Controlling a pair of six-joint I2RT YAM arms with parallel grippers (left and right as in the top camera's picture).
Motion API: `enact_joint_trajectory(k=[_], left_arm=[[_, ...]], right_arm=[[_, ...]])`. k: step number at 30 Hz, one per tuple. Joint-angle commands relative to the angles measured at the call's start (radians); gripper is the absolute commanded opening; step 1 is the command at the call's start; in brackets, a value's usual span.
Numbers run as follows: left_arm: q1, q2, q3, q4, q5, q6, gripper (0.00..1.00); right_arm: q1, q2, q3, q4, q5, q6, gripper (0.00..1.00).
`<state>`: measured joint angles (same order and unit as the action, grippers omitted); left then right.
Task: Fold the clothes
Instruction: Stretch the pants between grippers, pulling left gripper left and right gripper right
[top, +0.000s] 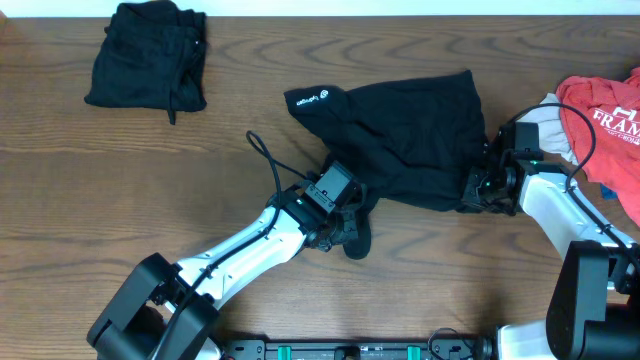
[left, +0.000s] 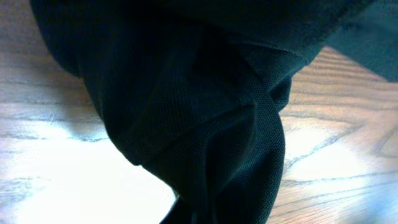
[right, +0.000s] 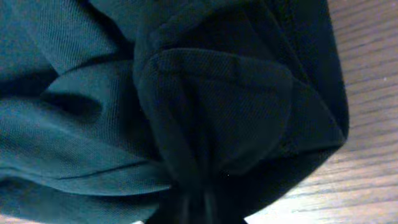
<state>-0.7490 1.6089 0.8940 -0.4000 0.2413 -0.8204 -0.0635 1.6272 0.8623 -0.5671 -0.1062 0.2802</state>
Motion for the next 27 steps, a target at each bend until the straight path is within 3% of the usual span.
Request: enact_joint_trajectory(k=[1,13,27], left_arm=[[-0.003,-0.007,0.001,-0.007,0.013,0.069,0.06],[-0.003,-0.248,0.055,-0.171,0.013,0.129,0.06],[-0.003,-0.521,0.057,-0.198,-0.011,0.162,0.06]], right_arm=[[-0.003,-0.015,-0.008,-0.001,-0.014,0.004,0.01],[-0.003,-0.184,0.109,-0.127,-0.093,-0.008,0.01],[-0.003,-0.5,0.168,-0.235,-0.085,-0.008,0.01]])
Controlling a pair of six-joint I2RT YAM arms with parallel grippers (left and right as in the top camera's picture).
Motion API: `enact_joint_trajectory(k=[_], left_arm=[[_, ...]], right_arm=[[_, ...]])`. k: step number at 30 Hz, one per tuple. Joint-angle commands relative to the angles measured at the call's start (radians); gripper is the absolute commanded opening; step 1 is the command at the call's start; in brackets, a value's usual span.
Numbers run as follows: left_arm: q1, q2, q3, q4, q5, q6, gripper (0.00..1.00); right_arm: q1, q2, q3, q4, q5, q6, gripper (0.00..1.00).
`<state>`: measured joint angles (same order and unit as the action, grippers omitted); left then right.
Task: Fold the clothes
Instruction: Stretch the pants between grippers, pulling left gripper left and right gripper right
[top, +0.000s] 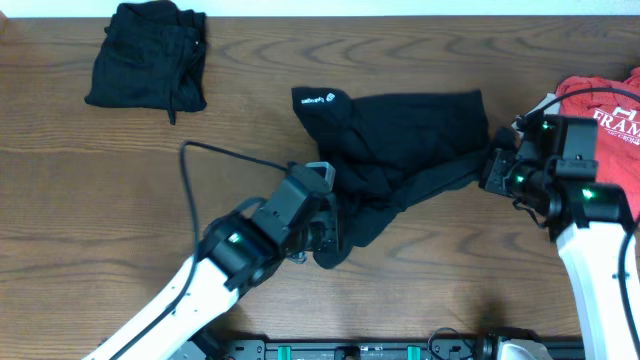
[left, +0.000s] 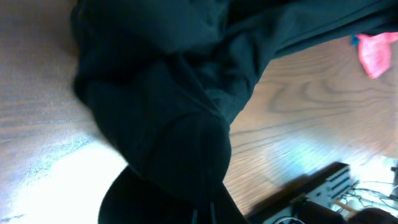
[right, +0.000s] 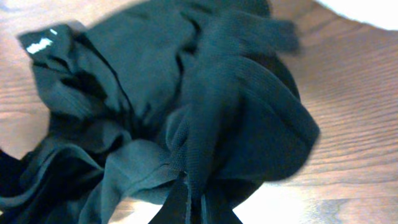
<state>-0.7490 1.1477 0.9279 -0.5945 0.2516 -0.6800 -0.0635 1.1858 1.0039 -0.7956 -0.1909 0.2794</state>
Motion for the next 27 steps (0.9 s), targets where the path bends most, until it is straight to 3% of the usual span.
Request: enact_joint_trajectory(k=[1,8,18,27], left_arm=[[-0.003,-0.08,0.027,-0.011,-0.04,0.023,0.06],[-0.003,-0.197,0.169,-0.164,-0.226,0.062,0.06],[-0.003,-0.208,0.434,-0.316,-0.37,0.165,0.06],[-0.003,-0.208,0.64,-0.349,-0.387,0.235,0.06]], right_arm=[[-0.003,-0.076,0.034,-0.011,0.005,-0.008,0.01],[-0.002,-0.148,0.179,-0.117,0.049,-0.012,0.01],[-0.001,-0.148,0.436,-0.265,0.142,-0.043,0.01],[-0.001,-0.148,0.626,-0.34,0.143,-0.08,0.01]])
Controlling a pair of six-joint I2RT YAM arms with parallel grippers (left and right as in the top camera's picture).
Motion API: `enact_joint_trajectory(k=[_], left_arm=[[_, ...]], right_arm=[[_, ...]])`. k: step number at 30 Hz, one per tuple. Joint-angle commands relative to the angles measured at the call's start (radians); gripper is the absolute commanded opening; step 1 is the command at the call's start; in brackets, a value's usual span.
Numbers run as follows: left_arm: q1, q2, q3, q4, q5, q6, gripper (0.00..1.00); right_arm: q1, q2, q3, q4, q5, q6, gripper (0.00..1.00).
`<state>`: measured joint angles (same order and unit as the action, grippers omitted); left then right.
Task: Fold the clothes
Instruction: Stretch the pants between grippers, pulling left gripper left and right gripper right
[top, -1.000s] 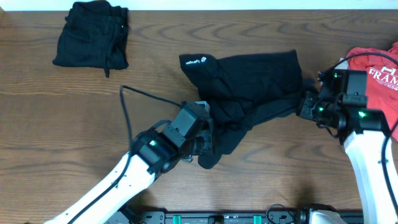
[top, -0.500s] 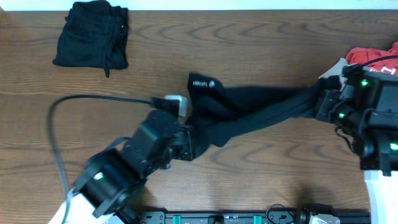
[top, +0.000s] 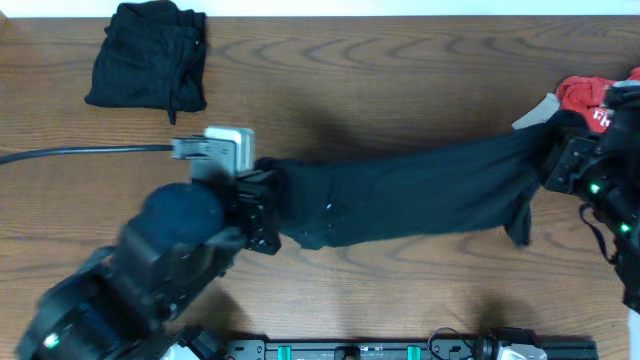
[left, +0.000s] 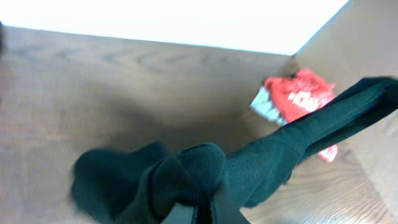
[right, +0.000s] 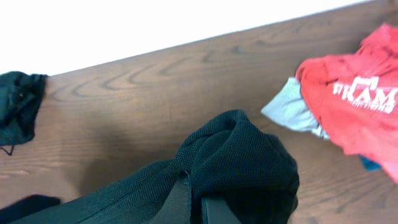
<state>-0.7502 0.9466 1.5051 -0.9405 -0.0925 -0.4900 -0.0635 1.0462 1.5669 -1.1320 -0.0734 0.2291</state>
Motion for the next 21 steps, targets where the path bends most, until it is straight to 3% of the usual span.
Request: enact_joint_trajectory(k=[1,21], left_arm=[[-0.002,-0.007,0.081,-0.005,-0.048,0.045,0.06],[-0.002,0.06,0.408,-0.05,-0.052,0.052,0.06]], right_arm=[[-0.001,-0.008,0.084,-0.012,0.025,-0.029,0.01],[-0.001,0.001,0.326,-0.089,0.058,-0.037,0.01]])
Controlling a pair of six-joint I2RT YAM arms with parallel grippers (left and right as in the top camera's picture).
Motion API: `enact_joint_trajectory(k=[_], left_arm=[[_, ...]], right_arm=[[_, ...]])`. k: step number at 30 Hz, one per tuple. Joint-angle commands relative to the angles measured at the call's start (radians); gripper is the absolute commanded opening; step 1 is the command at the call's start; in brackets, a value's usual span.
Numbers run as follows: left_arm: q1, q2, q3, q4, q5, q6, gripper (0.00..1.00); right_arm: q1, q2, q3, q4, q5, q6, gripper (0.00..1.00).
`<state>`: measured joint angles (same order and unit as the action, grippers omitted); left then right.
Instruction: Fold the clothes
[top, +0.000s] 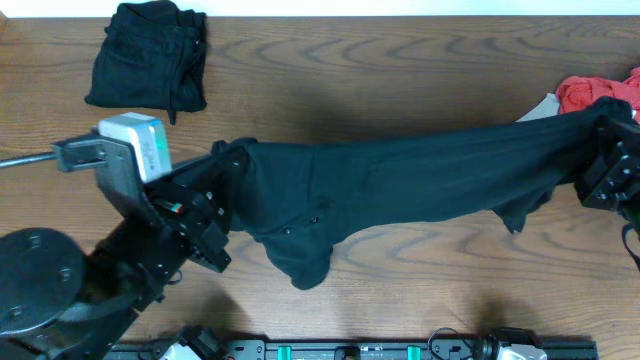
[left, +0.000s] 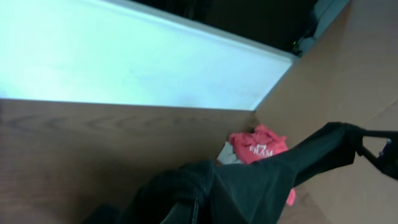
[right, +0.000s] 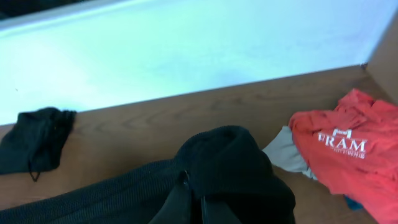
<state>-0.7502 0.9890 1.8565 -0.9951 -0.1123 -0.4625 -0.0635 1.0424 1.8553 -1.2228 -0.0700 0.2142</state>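
A black garment (top: 400, 185) hangs stretched in the air between my two arms, across the wooden table (top: 400, 70). My left gripper (top: 215, 160) is shut on its left end; in the left wrist view (left: 198, 208) the cloth bunches over the jaws. My right gripper (top: 605, 140) is shut on the right end, which the right wrist view (right: 196, 199) shows as a black fold wrapped over the fingers. A loose flap of the garment (top: 300, 260) sags down below the middle.
A folded black garment (top: 148, 62) lies at the far left of the table. A red printed shirt (top: 590, 95) over a grey piece (right: 287, 152) lies at the right edge. The left arm's body (top: 90, 280) fills the lower left.
Both grippers have risen further and spread apart, the left one farther left, the right one farther right. The black garment is stretched longer and wider between them, with a flap hanging down.
The black garment lay crumpled mid-table with both grippers shut on its lower corners. Then both arms had drawn it up and it bunched together. Then it hung as a narrow band between them, and now it is spread wider and higher.
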Motion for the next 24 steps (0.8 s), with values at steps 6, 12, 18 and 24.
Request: enact_joint_trajectory(k=[6,12,18,24], left_arm=[[-0.002,0.11,0.165,0.001,-0.086,0.074,0.06],[-0.001,0.214,0.173,0.017,-0.266,0.101,0.06],[0.038,0.342,0.173,0.124,-0.427,0.189,0.06],[0.204,0.504,0.173,0.343,-0.438,0.261,0.06]], right_arm=[[-0.001,0.044,0.067,0.0,0.063,-0.021,0.01],[-0.001,0.147,0.067,0.025,0.046,-0.021,0.01],[-0.001,0.281,0.067,0.175,-0.053,0.003,0.01],[-0.001,0.421,0.067,0.381,-0.086,0.025,0.01]])
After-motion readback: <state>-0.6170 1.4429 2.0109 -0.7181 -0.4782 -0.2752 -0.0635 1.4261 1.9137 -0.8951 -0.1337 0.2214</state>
